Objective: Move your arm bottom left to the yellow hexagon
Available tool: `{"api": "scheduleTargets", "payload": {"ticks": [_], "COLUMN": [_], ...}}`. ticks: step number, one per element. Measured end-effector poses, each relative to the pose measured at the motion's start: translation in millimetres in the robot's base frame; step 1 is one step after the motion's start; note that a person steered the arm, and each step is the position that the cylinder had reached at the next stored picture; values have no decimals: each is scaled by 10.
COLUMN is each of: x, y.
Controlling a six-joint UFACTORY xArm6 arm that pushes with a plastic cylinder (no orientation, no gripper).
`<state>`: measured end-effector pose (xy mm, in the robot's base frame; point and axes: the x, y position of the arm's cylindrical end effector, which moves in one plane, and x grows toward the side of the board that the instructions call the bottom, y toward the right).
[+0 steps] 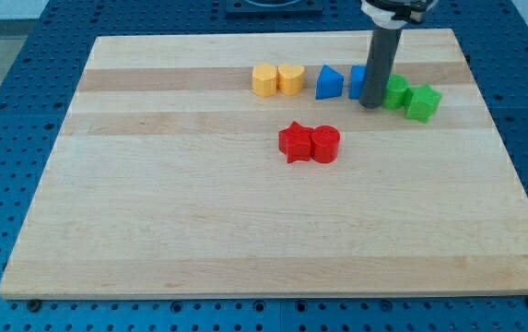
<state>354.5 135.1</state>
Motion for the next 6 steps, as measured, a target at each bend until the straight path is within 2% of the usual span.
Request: {"api": "scheduleTargets", "payload": {"ticks": [2,6], "x": [26,21], "y": [-252,-1817]}}
